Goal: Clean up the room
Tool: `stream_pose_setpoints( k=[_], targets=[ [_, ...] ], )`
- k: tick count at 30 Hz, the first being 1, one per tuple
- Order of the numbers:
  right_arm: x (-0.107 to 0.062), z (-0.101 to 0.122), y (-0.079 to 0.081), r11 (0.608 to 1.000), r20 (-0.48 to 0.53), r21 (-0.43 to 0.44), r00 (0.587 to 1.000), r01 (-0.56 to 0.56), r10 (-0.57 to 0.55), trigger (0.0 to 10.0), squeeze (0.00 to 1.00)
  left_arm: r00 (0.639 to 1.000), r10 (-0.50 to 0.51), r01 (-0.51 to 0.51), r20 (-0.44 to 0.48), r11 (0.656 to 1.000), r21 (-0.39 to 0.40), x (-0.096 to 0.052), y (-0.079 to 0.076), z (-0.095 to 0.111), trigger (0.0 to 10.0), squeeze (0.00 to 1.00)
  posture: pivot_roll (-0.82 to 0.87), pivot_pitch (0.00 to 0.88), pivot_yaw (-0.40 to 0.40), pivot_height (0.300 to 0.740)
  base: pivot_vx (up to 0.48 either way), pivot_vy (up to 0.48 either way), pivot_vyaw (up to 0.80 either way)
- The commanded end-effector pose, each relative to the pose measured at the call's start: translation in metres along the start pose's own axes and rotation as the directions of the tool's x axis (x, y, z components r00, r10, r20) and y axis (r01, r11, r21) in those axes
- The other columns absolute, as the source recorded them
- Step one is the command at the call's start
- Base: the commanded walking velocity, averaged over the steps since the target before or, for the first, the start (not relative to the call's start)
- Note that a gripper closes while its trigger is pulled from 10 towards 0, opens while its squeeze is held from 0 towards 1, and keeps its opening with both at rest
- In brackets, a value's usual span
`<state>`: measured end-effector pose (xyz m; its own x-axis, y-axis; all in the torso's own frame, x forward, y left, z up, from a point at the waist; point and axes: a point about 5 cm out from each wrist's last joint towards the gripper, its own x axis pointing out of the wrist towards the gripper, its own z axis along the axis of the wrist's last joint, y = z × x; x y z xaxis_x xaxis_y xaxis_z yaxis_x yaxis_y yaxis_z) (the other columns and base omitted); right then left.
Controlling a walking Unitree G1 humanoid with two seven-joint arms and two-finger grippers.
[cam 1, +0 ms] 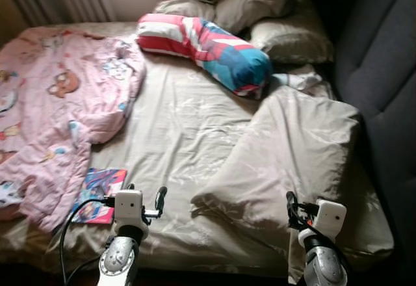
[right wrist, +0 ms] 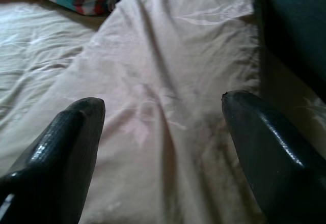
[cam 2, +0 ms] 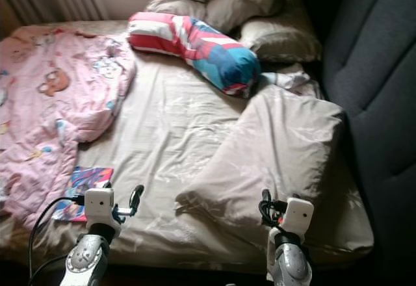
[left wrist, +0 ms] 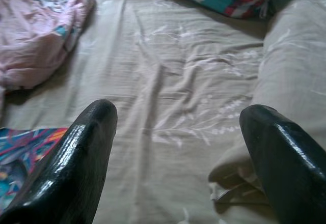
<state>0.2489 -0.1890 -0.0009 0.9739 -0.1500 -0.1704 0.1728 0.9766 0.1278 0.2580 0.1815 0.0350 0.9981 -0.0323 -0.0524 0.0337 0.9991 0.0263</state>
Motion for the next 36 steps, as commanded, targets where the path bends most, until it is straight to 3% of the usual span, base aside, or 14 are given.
stream_pose_setpoints(
  k=[1, 30, 36],
  targets=[
    [-0.0029, -0.0045, -0.0020, 1.000, -0.020, -0.001, 1.000, 0.008, -0.008, 10.0, 0.00, 1.000, -0.005, 0.005, -0.025, 1.000, 0.011, -0.0045, 0.0005, -0.0036, 10.0, 0.00, -0.05, 0.173, 0.028, 0.740, 0.000, -0.375, 0.00],
    [0.0023, -0.0093, 0.0031, 0.999, -0.087, -0.039, 0.996, 0.003, -0.006, 10.0, 0.00, 0.998, -0.005, 0.005, -0.060, 1.000, -0.002, -0.0047, 0.0002, -0.0098, 10.0, 0.00, -0.04, 0.190, 0.025, 0.740, 0.000, -0.012, 0.00],
    [0.0023, -0.0093, 0.0030, 0.999, -0.084, -0.051, 0.996, 0.004, -0.008, 10.0, 0.00, 0.998, -0.005, 0.005, -0.067, 1.000, -0.001, -0.0055, 0.0003, -0.0119, 10.0, 0.00, -0.04, 0.189, 0.025, 0.711, 0.000, 0.000, 0.00]
  ],
)
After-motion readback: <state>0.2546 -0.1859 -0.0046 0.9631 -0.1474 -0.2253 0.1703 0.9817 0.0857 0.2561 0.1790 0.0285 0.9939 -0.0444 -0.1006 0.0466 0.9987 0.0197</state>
